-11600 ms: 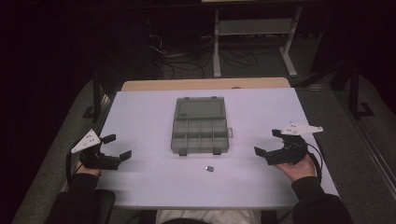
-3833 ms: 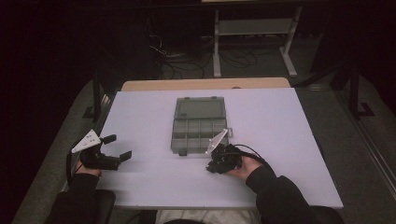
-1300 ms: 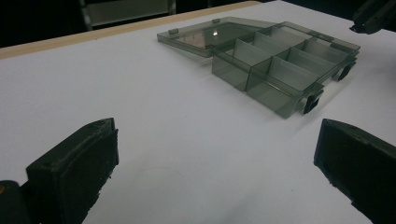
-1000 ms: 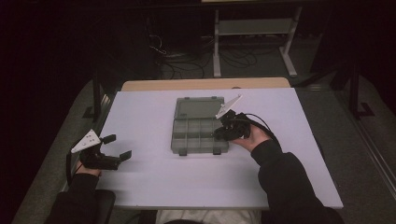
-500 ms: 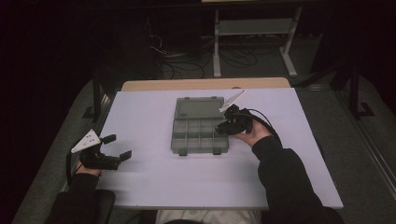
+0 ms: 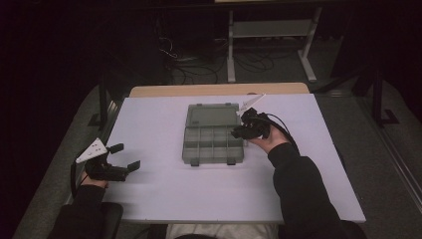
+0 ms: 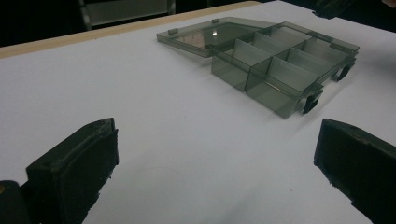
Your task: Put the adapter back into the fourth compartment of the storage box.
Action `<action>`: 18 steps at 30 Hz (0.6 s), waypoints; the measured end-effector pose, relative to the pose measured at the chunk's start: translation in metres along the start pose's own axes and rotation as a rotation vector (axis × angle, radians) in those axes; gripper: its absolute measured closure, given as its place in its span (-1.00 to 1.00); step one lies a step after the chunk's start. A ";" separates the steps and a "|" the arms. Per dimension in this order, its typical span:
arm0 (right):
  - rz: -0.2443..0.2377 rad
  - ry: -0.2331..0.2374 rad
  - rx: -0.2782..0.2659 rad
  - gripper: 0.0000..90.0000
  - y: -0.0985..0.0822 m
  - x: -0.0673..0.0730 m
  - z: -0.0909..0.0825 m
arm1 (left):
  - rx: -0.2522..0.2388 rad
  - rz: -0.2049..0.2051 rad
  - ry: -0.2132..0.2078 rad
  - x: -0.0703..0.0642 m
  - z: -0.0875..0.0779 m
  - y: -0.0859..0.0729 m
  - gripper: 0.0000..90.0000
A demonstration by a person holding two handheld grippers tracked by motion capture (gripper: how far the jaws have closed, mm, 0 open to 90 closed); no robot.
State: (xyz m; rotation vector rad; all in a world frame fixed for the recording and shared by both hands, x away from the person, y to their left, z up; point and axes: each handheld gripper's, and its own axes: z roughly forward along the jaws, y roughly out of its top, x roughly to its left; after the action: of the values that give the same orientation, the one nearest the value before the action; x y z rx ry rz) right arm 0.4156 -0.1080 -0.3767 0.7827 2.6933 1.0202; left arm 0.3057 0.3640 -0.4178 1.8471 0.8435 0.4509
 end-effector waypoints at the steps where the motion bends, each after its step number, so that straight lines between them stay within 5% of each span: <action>1: 0.003 -0.003 -0.002 0.66 0.000 -0.001 0.001 | 0.001 0.000 0.000 0.000 0.000 0.000 -1.00; 18: 0.033 -0.033 -0.007 0.66 -0.002 -0.013 0.012 | -0.001 -0.001 -0.001 0.000 0.000 0.000 -1.00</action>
State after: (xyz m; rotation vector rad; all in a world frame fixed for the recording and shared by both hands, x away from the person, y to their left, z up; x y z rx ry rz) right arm 0.4299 -0.1090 -0.3875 0.8381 2.6557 1.0144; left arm 0.3059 0.3641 -0.4179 1.8462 0.8436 0.4494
